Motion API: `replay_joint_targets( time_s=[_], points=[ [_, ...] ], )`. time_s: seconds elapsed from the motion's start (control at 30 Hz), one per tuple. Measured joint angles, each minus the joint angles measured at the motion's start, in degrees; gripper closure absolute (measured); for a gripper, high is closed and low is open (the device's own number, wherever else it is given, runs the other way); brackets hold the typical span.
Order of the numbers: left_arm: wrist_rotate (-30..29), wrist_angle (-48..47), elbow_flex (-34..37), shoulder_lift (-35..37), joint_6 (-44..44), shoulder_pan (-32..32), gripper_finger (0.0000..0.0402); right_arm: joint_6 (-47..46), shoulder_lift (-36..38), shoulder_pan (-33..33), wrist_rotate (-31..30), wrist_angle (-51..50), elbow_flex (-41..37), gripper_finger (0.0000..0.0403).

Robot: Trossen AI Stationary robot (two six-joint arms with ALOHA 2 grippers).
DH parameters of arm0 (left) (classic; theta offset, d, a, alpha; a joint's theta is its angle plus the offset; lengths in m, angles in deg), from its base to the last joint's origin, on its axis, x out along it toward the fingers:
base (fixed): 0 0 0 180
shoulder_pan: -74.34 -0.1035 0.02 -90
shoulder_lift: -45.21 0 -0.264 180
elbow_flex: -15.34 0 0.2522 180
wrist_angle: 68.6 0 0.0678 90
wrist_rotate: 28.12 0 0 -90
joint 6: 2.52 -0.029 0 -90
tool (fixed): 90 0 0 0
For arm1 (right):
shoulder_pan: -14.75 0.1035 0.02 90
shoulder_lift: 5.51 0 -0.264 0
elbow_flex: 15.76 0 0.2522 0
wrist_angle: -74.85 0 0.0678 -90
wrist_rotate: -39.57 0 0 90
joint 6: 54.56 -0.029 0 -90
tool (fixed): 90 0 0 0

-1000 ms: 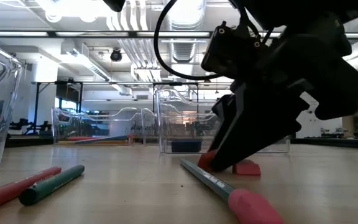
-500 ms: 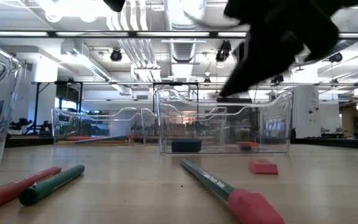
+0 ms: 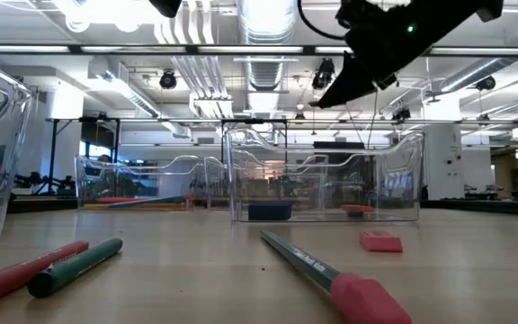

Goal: Sort crayons/erasers/pens/pencils in bins
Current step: Put the orange eraser into the middle transparent bin, then put the green crayon into the top right transparent bin

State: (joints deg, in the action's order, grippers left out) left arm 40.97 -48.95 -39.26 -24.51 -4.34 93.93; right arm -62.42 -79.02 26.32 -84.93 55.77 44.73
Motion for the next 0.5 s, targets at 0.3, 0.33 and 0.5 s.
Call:
replay_joint_targets(
  time_s=[0.3, 0.33, 0.5],
  points=[
    [0.0, 0.0, 0.0, 0.0, 0.0, 0.0, 0.0212, -2.13, 1.16, -1.27, 3.66, -0.22, 0.17, 0.0196],
    [0.0, -0.02, 0.0, 0.0, 0.0, 0.0, 0.0212, -2.29, 1.16, -1.03, 3.58, -0.31, 0.44, 0.0184],
    [0.0, -0.03, 0.0, 0.0, 0.02, 0.02, 0.0212, -4.26, 1.19, 1.72, 11.0, 0.06, 1.29, 0.0141]
  ],
)
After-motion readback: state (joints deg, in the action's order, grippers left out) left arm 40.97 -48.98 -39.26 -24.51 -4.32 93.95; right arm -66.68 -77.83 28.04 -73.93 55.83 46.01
